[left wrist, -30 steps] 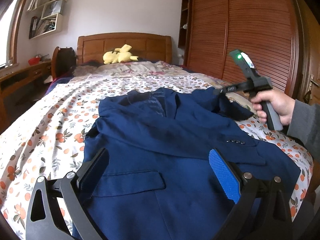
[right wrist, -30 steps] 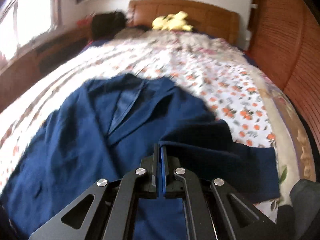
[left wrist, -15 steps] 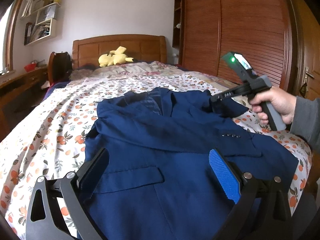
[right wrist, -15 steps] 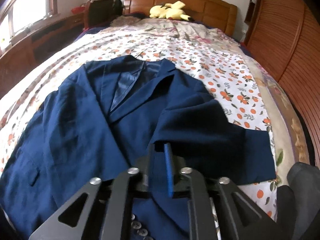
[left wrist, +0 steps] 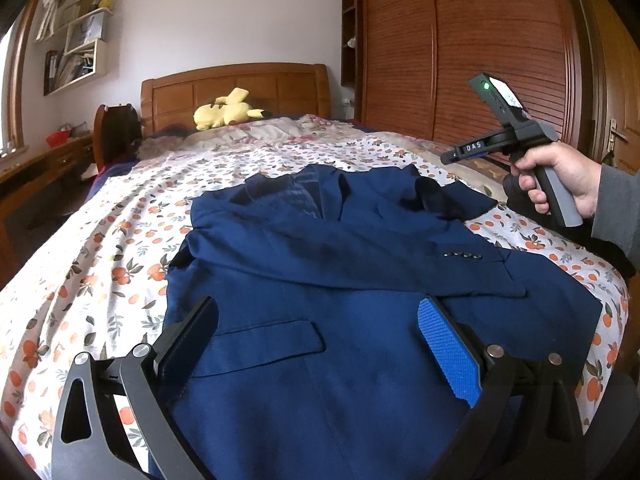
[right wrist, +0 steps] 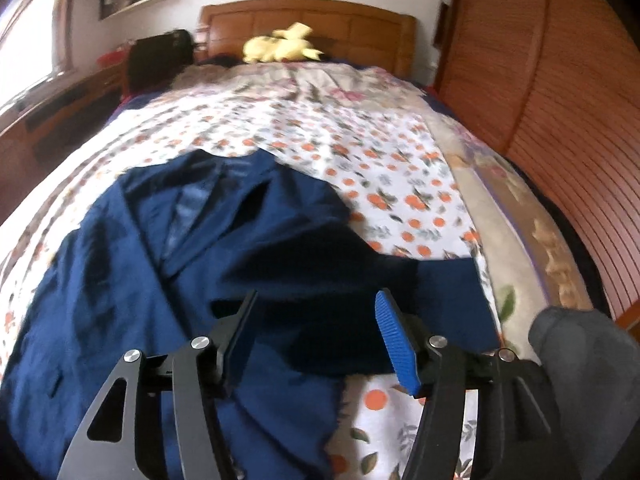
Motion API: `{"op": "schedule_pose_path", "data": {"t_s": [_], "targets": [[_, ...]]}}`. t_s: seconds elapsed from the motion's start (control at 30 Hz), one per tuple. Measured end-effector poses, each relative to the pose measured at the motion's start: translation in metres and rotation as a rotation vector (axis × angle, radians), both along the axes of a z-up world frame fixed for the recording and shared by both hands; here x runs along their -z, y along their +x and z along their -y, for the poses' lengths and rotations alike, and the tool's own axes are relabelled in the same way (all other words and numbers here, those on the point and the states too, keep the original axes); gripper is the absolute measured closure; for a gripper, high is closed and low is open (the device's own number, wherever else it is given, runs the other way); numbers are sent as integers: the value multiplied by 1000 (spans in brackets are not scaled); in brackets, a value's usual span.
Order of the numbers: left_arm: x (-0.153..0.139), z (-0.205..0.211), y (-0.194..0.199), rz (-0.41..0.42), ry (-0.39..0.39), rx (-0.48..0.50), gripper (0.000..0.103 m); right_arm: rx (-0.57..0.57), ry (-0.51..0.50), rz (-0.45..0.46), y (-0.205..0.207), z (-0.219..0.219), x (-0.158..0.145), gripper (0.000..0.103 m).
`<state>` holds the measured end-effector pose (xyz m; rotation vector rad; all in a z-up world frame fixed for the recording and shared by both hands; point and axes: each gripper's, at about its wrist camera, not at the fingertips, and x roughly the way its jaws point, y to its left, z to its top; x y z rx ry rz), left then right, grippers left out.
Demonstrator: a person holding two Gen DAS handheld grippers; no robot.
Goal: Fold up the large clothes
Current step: 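Fold the gripped sleeve across the jacket front with the right tool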
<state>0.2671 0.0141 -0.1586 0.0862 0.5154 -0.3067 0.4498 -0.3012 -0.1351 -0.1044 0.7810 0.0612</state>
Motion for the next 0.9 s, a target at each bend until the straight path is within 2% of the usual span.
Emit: {"op": "schedule_pose_path", "data": {"t_s": [0.1,0.53,0.8,0.83,0.9], "targets": [[2,4,2,-5,6,3,3,55,10,-33,6,16,19,40],[5,11,4,-7,20,12,3,232,119,-206,24,84,97,40],[6,10,4,-6,24,8,3,283,230,-210,32,100,106,40],[6,10,4,-6,26,7,3,288,232,-208,35,101,107,44],[6,10,4,-5,27,6,3,300,205,-202,39,101,106,68]]}}
